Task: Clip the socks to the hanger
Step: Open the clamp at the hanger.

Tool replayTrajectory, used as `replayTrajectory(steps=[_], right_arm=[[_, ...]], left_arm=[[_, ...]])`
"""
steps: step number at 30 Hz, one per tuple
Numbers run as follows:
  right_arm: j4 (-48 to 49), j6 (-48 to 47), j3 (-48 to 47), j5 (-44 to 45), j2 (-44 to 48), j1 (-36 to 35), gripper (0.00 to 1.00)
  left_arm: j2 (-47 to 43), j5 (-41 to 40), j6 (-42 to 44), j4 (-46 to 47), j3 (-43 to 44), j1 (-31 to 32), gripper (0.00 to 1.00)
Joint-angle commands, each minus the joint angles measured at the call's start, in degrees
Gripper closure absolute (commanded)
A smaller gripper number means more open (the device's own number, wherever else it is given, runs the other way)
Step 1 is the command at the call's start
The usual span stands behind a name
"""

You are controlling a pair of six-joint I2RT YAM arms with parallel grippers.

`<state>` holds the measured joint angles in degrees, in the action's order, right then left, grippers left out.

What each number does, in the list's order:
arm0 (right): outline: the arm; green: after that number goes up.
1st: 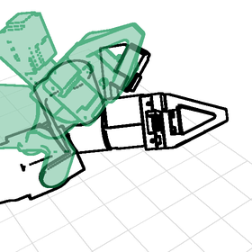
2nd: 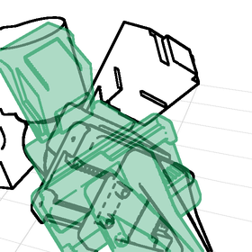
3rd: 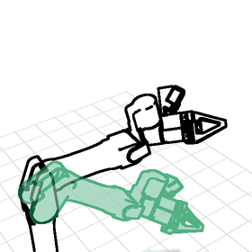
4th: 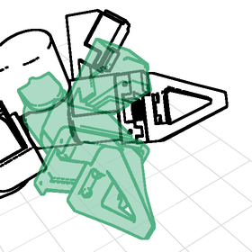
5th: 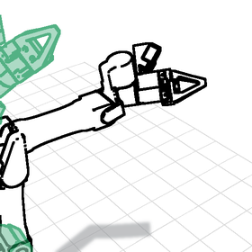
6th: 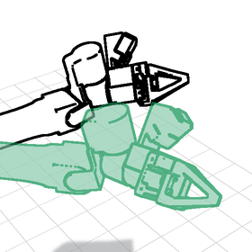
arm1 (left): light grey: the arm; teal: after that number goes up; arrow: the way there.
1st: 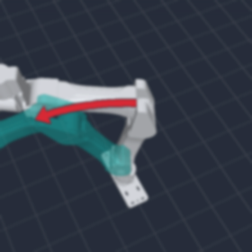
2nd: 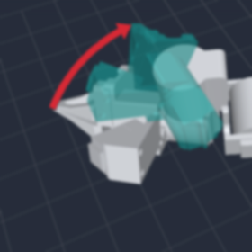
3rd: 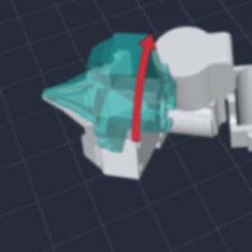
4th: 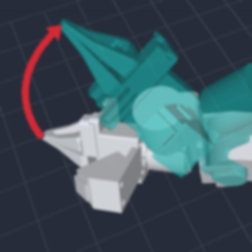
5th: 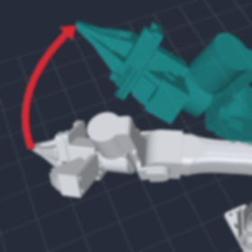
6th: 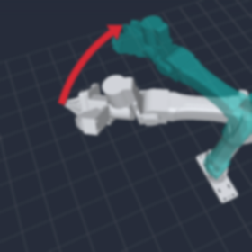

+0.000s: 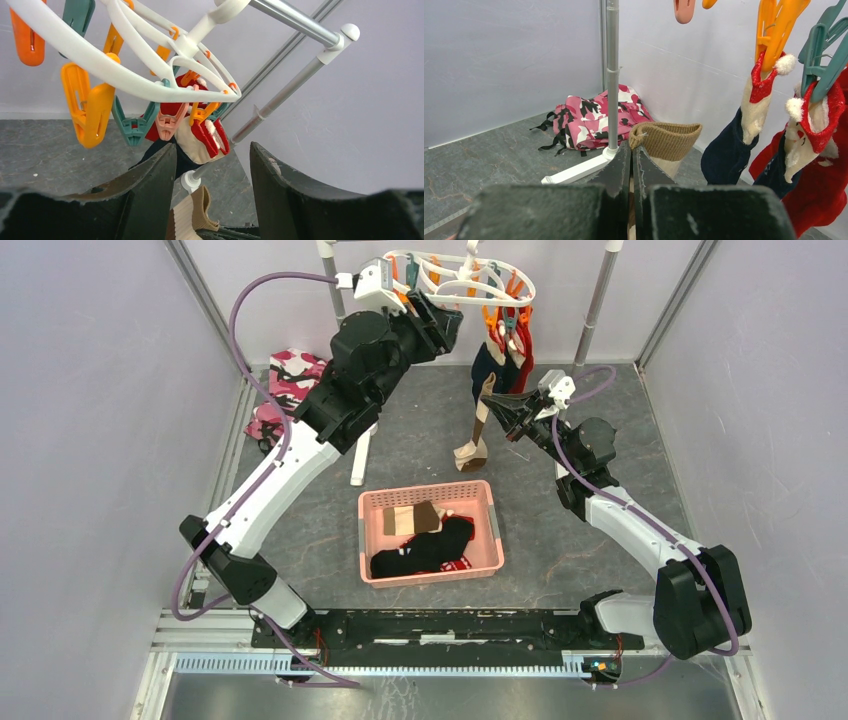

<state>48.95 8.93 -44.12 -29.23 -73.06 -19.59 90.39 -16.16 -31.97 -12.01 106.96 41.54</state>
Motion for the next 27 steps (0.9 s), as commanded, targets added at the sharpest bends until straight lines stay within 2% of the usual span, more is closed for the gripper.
replayTrajectory(steps=[1,12,23,27], right_arm=[[1.2,-0.1,-1.6,1.4,1.0,0.2,1.00],[0.8,-0.5,-1.6,1.5,1.1,0.3,1.00],[0.4,-1.0,-1.6,2.4,1.1,0.2,1.00],[0.5,-1.1,-1.5,2.5,1.2,0.3,1.00]], left_arm=[[1.8,0.4,-1.3,1.8,3.1,-0.1,0.39],[7.0,-2.1,1.4,2.3,6.1,-0.1,0.40],[8.1,-6.5,4.0,3.4,6.1,-0.2,0.29],[8.7,-6.3,4.3,4.3,6.1,-0.2,0.29]])
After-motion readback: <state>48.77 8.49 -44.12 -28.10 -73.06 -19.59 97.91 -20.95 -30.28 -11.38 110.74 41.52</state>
